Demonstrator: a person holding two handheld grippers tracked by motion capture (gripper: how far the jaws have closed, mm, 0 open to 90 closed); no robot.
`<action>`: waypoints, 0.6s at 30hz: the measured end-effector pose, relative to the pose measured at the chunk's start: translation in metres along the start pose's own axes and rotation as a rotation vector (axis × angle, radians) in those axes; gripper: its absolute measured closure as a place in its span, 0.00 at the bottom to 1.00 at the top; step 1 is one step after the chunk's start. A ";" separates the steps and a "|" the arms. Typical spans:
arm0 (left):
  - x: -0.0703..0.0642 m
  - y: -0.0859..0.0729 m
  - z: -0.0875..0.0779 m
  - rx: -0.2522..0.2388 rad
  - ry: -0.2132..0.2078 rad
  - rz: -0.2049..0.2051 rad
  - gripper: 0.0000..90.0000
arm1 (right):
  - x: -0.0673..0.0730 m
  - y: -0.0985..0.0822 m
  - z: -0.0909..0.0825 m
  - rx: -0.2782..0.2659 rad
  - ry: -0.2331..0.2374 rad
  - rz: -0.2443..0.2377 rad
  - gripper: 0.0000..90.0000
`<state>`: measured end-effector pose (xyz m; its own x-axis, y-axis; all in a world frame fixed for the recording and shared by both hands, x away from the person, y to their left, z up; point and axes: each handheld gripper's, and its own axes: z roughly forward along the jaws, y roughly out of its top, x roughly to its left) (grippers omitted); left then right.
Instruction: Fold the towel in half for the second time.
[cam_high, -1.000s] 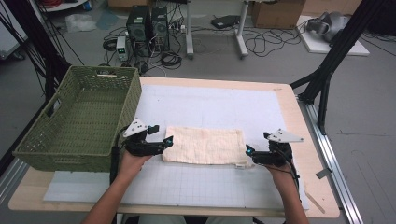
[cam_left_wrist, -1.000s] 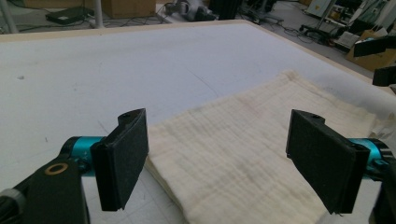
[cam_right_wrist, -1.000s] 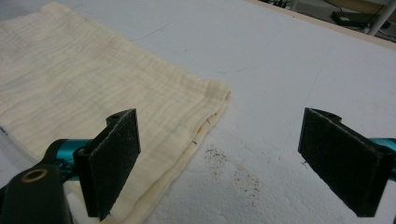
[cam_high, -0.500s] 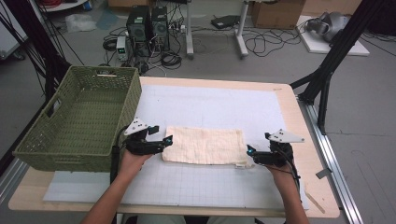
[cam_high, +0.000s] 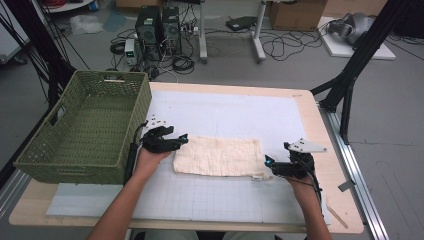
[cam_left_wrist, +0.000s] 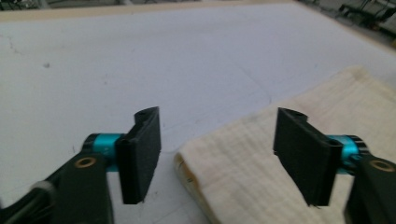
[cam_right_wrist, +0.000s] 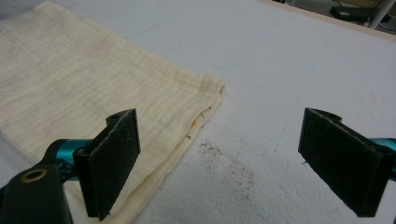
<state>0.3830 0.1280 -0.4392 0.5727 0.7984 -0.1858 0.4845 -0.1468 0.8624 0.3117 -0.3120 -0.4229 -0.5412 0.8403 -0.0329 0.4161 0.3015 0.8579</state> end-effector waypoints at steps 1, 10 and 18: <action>0.001 -0.002 0.003 0.026 0.003 0.002 0.44 | 0.000 0.000 0.000 -0.001 0.000 0.001 0.13; 0.005 -0.005 0.011 0.043 0.054 -0.001 0.56 | 0.002 0.000 0.006 0.019 0.010 -0.003 0.13; 0.001 0.000 0.026 0.145 0.057 0.085 0.71 | 0.004 0.006 0.021 0.040 0.033 0.010 0.13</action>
<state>0.4004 0.1135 -0.4513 0.5792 0.8107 -0.0850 0.5286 -0.2942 0.7962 0.3273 -0.2975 -0.4282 -0.5601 0.8284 -0.0068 0.4502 0.3112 0.8369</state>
